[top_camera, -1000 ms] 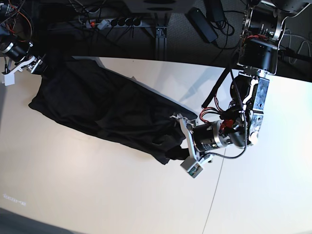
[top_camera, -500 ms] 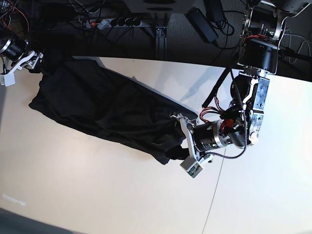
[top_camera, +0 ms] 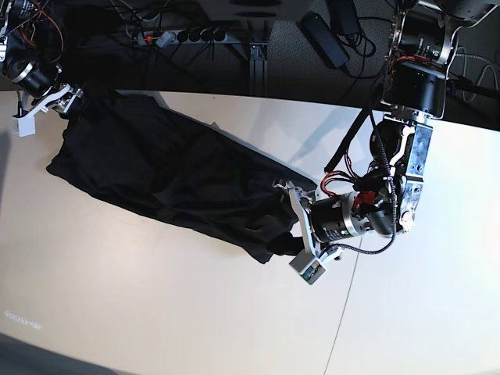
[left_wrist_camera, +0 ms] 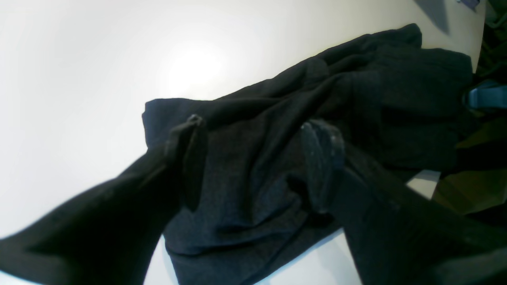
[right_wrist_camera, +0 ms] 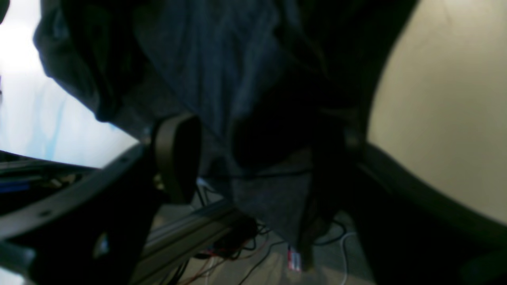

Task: Fold the T-shirt properly

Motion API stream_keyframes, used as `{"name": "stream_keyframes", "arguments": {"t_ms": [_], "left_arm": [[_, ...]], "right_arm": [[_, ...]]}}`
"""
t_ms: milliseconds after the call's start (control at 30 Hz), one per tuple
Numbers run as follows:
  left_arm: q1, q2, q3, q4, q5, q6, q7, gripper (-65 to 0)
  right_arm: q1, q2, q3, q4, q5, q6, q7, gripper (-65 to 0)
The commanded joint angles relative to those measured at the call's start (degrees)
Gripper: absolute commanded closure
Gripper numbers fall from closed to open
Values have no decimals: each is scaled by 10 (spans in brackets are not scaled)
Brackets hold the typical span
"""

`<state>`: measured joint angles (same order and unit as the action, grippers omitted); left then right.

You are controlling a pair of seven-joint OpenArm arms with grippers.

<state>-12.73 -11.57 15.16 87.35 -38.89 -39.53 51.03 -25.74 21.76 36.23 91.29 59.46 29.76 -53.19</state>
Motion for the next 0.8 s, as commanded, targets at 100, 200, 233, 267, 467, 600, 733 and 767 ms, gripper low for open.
{"name": "stream_keyframes", "arguments": {"t_ms": [100,200,233,267,467,600,733,767], "left_arm": [[-14,0,-2,9,-16,-5,-10,-405],[-14,0,-2,9,-16,-5,-10,-405],[-14,0,-2,9,-16,-5,-10,-405],[-14,0,-2,9,-17,-5,-10,-405],[-14,0,-2,9,-26,-5,-10,-405],[-14,0,-2,9,-26,-5,-10,-405],[-14,-1,-2,9,-26,-5,-10,-405],[-14,0,-2,9,-26,-5,-10,-405]], "right_arm": [[3,11,23,9,-7,40,17,-435],[3,11,30,9,-16,39,22,-435],[3,11,30,9,-18,39,23,-435],[3,10,30,9,-21,39,25,-435],[24,2,30,9,-41,39,37,-435],[45,-17,30,9,-56,35,37,-435],[51,-25,30,9,-84,30,46,-435],[51,-26,30,9,-94,29,50,-435]]}}
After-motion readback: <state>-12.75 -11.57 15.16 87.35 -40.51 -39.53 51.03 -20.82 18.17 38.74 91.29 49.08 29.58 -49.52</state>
